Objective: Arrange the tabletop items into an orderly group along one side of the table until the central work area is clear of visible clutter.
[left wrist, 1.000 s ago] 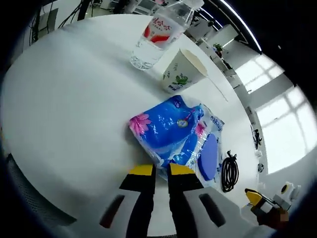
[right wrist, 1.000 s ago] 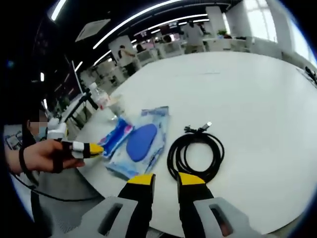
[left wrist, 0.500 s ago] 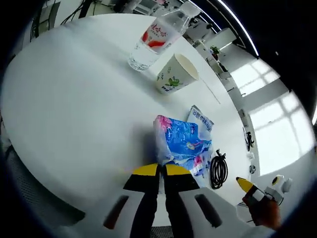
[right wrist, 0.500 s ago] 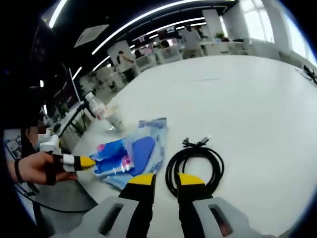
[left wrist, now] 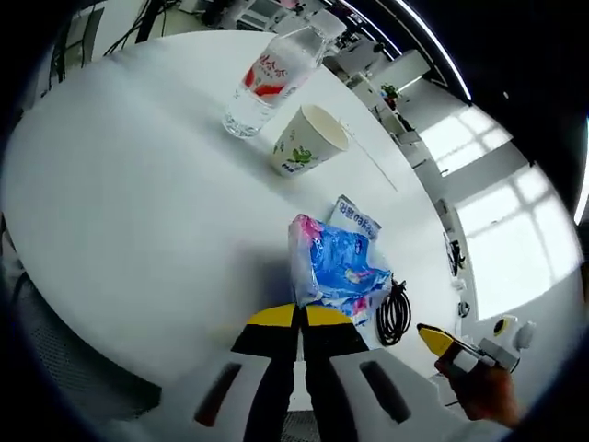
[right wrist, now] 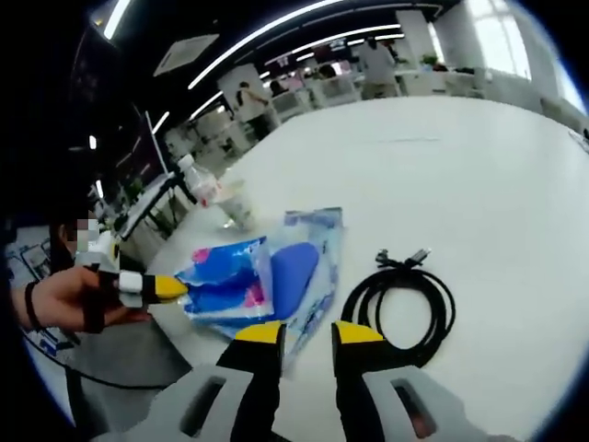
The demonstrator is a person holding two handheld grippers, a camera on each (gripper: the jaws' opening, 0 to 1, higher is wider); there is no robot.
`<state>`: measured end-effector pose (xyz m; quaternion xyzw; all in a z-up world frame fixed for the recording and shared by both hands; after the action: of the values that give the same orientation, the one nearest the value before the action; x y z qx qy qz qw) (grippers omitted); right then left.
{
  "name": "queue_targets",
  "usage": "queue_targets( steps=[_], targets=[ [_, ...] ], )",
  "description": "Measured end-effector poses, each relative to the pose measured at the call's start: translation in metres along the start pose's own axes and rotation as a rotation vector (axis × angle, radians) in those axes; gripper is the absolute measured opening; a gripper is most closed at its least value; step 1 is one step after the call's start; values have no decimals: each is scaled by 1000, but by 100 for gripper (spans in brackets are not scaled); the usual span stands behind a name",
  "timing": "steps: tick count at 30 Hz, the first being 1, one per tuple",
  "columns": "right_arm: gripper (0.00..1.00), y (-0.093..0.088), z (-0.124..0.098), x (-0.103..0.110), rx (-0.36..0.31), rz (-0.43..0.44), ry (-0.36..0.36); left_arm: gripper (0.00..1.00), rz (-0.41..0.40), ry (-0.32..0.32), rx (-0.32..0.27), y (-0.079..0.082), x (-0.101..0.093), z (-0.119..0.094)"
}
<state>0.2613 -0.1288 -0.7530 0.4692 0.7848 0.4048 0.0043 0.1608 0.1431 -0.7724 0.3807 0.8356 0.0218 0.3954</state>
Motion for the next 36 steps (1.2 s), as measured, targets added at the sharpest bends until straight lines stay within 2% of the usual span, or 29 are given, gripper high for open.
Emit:
queue_targets(
  steps=[4,10,22,27,30,36],
  targets=[
    [21,1,6,7,17,-11,25,0,-18,-5,7,-2,-2,-5],
    [24,4,12,14,36,-27,62,0,-27,-48,-8,2,-16,-18],
    [23,9,23,28,56,-66,96,0,38,-88,36,-8,-34,-24],
    [22,8,23,31,61,-71,96,0,51,-96,49,-9,-36,-24],
    [20,8,24,30,61,-69,91,0,68,-101,64,-12,-39,-22],
    [6,10,20,25,33,-59,67,0,101,-109,90,-15,-42,-17]
  ],
)
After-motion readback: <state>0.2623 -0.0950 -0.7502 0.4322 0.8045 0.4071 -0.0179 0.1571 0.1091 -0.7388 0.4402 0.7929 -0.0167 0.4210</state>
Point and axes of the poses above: the point that each gripper's makers call its tool centre point, and the gripper's own axes: z roughly forward along the fingers, x roughly to its left, y roughly out of its top, the point moved 10 cm from there along -z, roughly backward along the fingers, and after that the axes turned 2 degrees about x, right-handed, at the moved point
